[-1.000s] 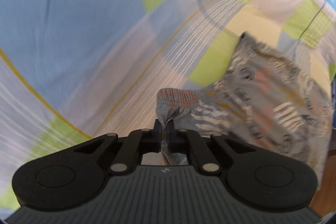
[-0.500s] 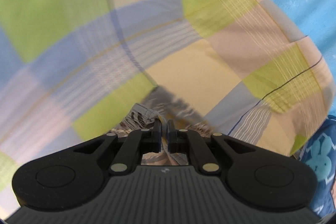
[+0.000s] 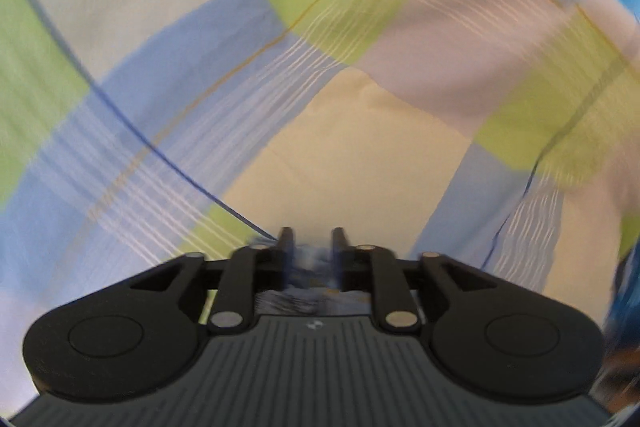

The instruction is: Fold clothes

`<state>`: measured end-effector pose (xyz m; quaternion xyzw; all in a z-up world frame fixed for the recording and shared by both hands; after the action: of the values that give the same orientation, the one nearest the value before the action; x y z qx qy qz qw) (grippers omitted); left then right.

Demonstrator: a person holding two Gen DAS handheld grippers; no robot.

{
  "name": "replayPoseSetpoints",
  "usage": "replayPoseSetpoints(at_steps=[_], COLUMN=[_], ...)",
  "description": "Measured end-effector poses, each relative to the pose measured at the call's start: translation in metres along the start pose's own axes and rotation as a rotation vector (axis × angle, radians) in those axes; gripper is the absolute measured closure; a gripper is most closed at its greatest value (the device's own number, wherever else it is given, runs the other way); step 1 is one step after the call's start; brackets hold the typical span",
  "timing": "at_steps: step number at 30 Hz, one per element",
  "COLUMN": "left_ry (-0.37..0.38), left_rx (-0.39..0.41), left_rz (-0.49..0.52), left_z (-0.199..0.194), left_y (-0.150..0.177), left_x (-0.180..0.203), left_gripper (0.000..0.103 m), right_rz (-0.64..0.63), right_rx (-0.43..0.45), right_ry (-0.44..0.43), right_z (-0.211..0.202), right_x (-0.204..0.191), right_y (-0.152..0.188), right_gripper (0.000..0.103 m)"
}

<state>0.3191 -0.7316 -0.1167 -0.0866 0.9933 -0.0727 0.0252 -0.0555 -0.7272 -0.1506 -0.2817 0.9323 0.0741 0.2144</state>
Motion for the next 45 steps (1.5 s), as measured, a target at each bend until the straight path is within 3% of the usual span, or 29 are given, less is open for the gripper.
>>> replayPoseSetpoints(at_steps=[2,6,11,12,13,16,21,24,29,35,40,45], left_ry=[-0.010,0.057,0.034,0.026,0.026,0.024,0.055,0.050,0.028,-0.019,-0.049,-0.073], left_rx=[0.006,-0.057,-0.136,-0.141,-0.147,-0.112,0.036,0.084,0.086,0.002,0.015,0.053], left_rz=[0.106,0.288,0.394,0.400,0.399,0.403,0.300,0.277,0.259,0.209,0.199,0.161], left_z=[0.000,0.007,0.027,0.029,0.031,0.023,-0.020,-0.025,-0.009,0.022,0.010,-0.012], left_y=[0.002,0.018,0.033,0.035,0.038,0.042,0.037,0.026,0.010,0.004,0.009,0.022], left_x=[-0.003,-0.004,0.001,0.001,0.001,-0.001,-0.019,-0.022,-0.020,-0.024,-0.027,-0.030], left_gripper=[0.081,0.071,0.071,0.076,0.085,0.085,0.086,0.086,0.085,0.081,0.071,0.067], right_rz=[-0.003,-0.004,-0.028,-0.029,-0.030,-0.032,-0.039,-0.029,-0.006,0.027,0.103,0.066], right_rx=[-0.008,-0.020,-0.041,-0.043,-0.041,-0.032,0.037,0.063,0.111,0.054,0.051,0.102], right_ry=[-0.003,-0.002,0.023,0.026,0.028,0.037,0.070,0.074,0.098,0.102,0.134,0.091], right_z=[0.001,0.002,0.009,0.009,0.010,0.008,-0.013,-0.018,-0.019,0.001,-0.008,-0.027], right_x=[0.000,-0.001,-0.003,-0.004,-0.004,-0.006,-0.011,-0.010,-0.002,0.018,0.037,0.025], right_y=[0.004,0.011,0.013,0.012,0.012,0.010,0.009,0.007,-0.006,-0.015,-0.007,-0.011], right_gripper=[0.102,0.102,0.102,0.102,0.101,0.102,0.103,0.103,0.103,0.102,0.095,0.089])
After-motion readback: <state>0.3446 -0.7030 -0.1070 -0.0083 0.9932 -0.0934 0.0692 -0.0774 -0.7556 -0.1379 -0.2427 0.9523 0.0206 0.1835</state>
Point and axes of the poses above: each gripper's, at about its wrist camera, not at the fingertips, and z roughly the way its jaws point, x to its right, y to its underside, the point moved 9 cm from there along z, roughly the way its jaws point, and after that the axes turned 15 degrees about -x, right-handed, at the moved point
